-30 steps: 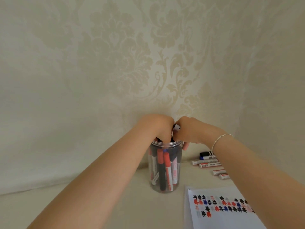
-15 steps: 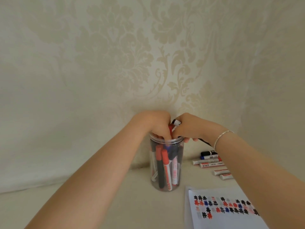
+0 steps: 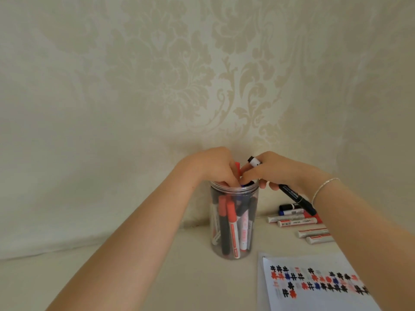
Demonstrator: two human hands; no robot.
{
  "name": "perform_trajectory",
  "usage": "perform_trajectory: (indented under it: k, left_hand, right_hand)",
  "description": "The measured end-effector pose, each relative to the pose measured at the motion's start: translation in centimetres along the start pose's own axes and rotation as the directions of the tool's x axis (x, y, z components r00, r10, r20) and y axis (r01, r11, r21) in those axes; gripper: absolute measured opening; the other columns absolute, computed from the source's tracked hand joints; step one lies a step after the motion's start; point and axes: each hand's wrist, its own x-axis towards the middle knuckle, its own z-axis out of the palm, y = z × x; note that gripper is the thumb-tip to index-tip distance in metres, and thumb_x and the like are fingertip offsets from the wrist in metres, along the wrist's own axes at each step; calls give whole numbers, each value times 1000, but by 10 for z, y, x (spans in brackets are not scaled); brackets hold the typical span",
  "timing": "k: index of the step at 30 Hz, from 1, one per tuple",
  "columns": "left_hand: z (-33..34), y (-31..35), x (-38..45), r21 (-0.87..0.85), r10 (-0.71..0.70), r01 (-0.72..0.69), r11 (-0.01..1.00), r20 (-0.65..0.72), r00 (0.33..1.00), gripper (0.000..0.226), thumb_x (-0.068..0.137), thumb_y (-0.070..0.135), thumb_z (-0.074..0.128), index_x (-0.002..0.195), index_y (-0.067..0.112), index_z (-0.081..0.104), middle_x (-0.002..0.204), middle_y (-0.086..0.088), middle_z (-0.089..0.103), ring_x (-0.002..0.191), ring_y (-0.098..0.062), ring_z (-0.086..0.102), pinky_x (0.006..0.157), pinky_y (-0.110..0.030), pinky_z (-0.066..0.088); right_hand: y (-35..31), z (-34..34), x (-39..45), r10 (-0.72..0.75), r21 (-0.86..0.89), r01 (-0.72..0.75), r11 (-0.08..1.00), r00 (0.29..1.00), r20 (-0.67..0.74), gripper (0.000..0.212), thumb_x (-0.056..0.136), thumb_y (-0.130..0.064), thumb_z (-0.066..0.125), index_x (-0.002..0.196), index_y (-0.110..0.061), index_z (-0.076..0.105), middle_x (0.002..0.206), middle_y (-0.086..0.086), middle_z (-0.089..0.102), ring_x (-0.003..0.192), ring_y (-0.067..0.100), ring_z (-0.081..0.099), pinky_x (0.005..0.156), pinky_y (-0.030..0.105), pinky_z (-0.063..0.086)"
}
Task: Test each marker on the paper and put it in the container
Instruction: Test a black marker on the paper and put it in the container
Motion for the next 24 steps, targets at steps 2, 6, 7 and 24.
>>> perform_trajectory:
  k: [2,6,7,24]
  left_hand:
    - [-6,1,0,61,-26,20,998,102,994,19,72,36,79,83,21,77,77,7,64,79,-12,59,74,-24,45]
    - [1,11,9,183,-77,52,982,129,989,31,64,48,83,67,25,62,77,10,60,85,-16,59,74,-26,46]
    - [6,13,12,201,-79,54,978,117,990,35,64,47,83,65,27,54,73,12,56,81,-16,56,71,-25,43]
    - [1,30,14,335,-224,136,932,240,945,40,77,39,75,104,11,69,88,-1,61,77,-18,56,69,-26,48]
  right_hand:
    - [-1,1,1,-31,-48,33,998,999,36,25,77,-13,70,101,-11,68,62,-1,55,49,9,45,41,19,33]
    - [-1,2,3,-81,-111,88,990,995,65,32,79,-7,66,110,-14,61,70,3,55,46,9,43,38,18,34]
    - [-1,1,4,-73,-137,83,987,994,78,33,80,-7,66,112,-13,60,71,4,55,47,9,44,38,18,35]
    - [-15,13,7,100,-340,-88,936,995,19,2,84,-3,51,84,-4,53,57,7,42,47,15,36,39,21,31]
